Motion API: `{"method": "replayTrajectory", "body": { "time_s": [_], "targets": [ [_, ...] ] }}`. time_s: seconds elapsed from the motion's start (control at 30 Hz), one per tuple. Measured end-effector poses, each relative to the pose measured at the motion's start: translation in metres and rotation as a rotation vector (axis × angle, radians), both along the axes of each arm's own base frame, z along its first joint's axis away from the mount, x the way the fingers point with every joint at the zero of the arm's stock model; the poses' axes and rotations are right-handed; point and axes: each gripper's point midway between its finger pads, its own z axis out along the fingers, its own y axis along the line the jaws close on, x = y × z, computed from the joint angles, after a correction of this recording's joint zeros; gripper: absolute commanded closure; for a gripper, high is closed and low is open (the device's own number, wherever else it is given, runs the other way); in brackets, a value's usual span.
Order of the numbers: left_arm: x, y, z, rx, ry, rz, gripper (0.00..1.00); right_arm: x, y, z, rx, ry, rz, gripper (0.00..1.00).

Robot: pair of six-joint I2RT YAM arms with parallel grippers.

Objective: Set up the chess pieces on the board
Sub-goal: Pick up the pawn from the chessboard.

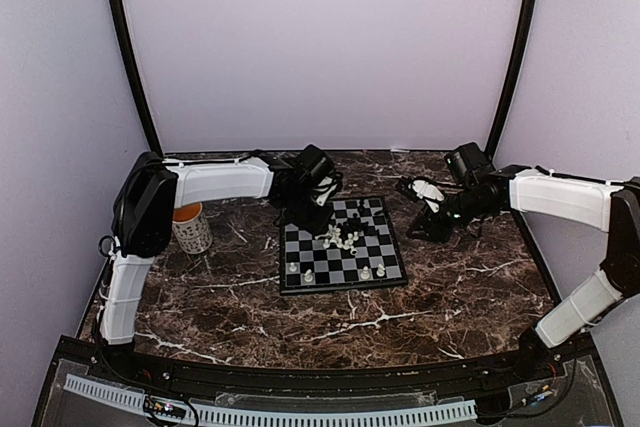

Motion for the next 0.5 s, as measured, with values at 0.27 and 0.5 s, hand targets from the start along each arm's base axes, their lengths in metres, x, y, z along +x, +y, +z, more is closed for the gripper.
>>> {"method": "replayTrajectory", "body": {
  "time_s": [0.27, 0.5],
  "targets": [
    [0.006, 0.004, 0.001, -0.008, -0.001, 0.015, 0.82, 0.000, 0.000, -0.005, -0.006, 0.012, 0.000, 0.75],
    [0.015, 0.007, 0.003, -0.037, 0.002, 0.036, 0.80, 0.000, 0.000, -0.006, -0.007, 0.015, 0.000, 0.75]
  ]
}}
